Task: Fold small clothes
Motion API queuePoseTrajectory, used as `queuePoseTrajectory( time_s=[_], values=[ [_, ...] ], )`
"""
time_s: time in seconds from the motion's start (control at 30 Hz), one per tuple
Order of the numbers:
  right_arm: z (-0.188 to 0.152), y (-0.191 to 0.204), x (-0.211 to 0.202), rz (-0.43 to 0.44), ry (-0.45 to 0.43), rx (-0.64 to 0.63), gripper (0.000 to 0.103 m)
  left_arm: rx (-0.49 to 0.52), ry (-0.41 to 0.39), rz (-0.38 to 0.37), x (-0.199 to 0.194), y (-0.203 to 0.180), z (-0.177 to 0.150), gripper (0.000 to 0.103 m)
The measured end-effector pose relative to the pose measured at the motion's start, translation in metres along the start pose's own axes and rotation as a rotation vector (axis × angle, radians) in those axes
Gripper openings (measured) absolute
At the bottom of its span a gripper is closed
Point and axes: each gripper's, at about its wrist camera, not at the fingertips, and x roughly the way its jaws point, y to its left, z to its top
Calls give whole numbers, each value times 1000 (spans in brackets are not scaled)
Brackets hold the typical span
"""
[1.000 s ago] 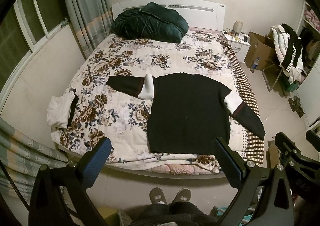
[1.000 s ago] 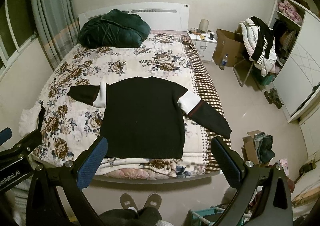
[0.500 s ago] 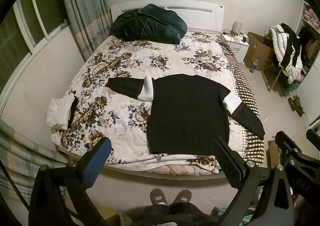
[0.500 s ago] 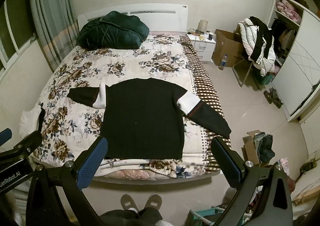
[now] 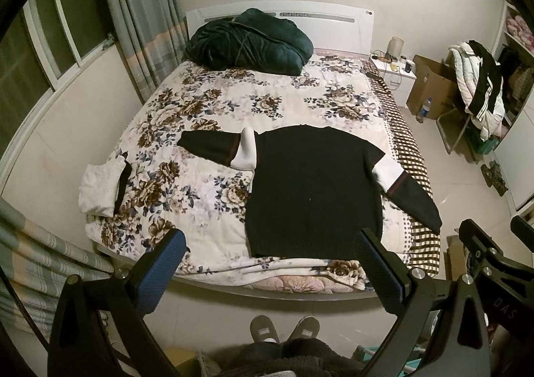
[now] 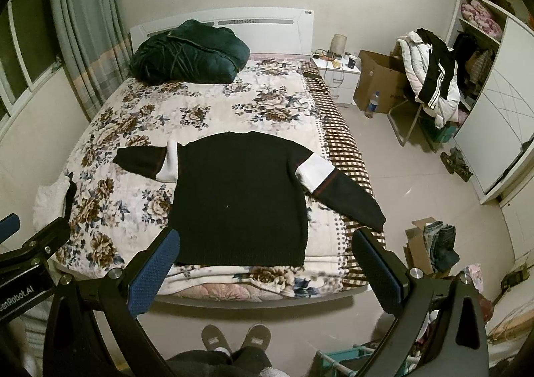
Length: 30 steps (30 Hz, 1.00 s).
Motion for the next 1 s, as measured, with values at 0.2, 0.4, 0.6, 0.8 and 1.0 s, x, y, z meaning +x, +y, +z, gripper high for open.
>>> queuePoseTrajectory(
  time_s=[0.2, 0.4, 0.6, 0.8, 1.0],
  values=[
    [2, 2, -2, 1, -2, 0, 103, -1, -1, 0, 0, 1, -1, 103],
    [1, 2, -1, 1, -1, 2, 103, 0, -2, -1, -1, 0, 0, 103],
    [6, 2, -4, 8, 3, 2, 103, -3, -3, 0, -1, 0, -1, 103],
    [16, 3, -1, 12, 8, 21, 103, -22, -17, 13, 5, -2, 12, 103],
    [31, -12, 55, 20, 35, 56, 103, -112, -78, 143, 50, 11, 40, 103]
  ],
)
